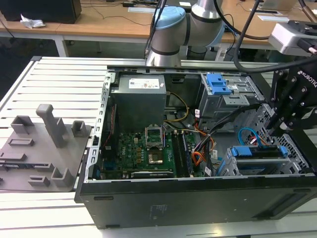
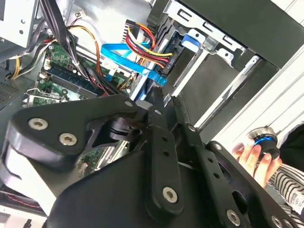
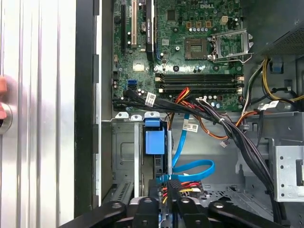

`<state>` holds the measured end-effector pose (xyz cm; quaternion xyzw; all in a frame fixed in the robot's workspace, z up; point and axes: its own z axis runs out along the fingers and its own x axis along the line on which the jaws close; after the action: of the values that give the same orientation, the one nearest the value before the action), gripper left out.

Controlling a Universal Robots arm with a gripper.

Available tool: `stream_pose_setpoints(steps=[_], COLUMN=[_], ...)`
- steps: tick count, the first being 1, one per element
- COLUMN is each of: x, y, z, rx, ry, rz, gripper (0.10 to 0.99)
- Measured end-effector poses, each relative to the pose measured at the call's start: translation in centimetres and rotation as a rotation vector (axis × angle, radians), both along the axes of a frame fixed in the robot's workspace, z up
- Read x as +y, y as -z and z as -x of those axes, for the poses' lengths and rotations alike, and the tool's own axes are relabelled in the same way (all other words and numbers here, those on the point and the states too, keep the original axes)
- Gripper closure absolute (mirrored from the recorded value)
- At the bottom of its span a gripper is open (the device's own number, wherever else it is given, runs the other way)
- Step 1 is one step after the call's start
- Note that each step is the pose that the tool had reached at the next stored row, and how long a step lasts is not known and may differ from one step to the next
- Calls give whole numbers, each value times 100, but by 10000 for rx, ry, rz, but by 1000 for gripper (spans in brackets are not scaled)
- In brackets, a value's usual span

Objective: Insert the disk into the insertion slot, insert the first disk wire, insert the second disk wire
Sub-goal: 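Insert the second disk wire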

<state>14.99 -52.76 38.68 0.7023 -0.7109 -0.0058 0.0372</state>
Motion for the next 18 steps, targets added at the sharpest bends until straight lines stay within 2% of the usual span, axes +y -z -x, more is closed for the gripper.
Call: stream_pose_setpoints(steps=[1, 2, 9, 18], x=[1, 2, 3, 2], y=[-3, -6, -10, 48], z=[0, 0, 0, 18], rx=[0, 0, 0, 0], ry=[0, 0, -1, -2], rz=[0, 1, 3, -1], gripper=[863, 980, 980, 980])
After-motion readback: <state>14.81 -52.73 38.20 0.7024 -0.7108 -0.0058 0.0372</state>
